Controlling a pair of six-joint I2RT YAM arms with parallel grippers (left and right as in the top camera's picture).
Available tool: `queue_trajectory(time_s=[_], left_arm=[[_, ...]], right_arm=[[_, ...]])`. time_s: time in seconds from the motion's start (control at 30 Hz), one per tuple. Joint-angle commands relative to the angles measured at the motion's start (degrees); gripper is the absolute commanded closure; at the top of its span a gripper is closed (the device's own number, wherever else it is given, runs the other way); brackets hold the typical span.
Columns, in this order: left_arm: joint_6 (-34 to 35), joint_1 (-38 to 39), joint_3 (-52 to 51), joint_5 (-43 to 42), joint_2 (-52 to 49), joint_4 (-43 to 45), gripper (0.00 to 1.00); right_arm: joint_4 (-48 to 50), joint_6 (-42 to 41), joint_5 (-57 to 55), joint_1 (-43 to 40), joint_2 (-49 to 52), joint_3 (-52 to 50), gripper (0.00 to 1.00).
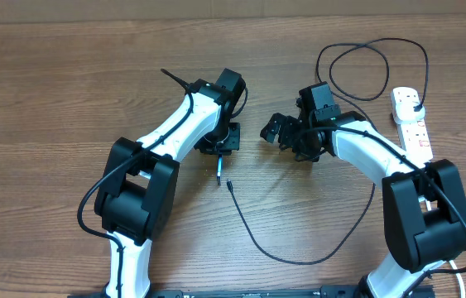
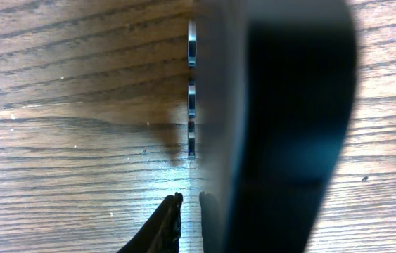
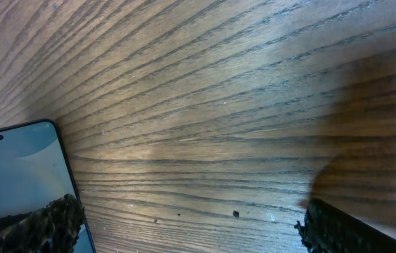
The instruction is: Plug charger to phone and switch on socket
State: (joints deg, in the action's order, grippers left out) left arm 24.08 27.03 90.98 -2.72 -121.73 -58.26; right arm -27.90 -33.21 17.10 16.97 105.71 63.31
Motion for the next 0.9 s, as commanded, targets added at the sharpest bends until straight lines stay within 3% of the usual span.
queue_trajectory(time_s=[0.0,0.1,0.37,0.87], left_arm=[[0.87,0.52,-1.9,0.42,1.09,0.07,0.79],[0.87,0.52,-2.54,0.42,1.09,0.24,0.88],[0.83,0.55,-2.73,0.83,1.09,0.48,0.95],[0.81,0.52,-2.73,-0.48,1.09,0.48,0.96]], right_arm=[[0.35,0.31,-0.79,0.07,0.07,0.02,0.0],[0.35,0.28,-0.79,0.07,0.07,0.02,0.0],[0.37,0.28,-0.81,0.07,0.07,0.02,0.0],[0.57,0.31,-0.81,0.07,0.07,0.02,0.0]])
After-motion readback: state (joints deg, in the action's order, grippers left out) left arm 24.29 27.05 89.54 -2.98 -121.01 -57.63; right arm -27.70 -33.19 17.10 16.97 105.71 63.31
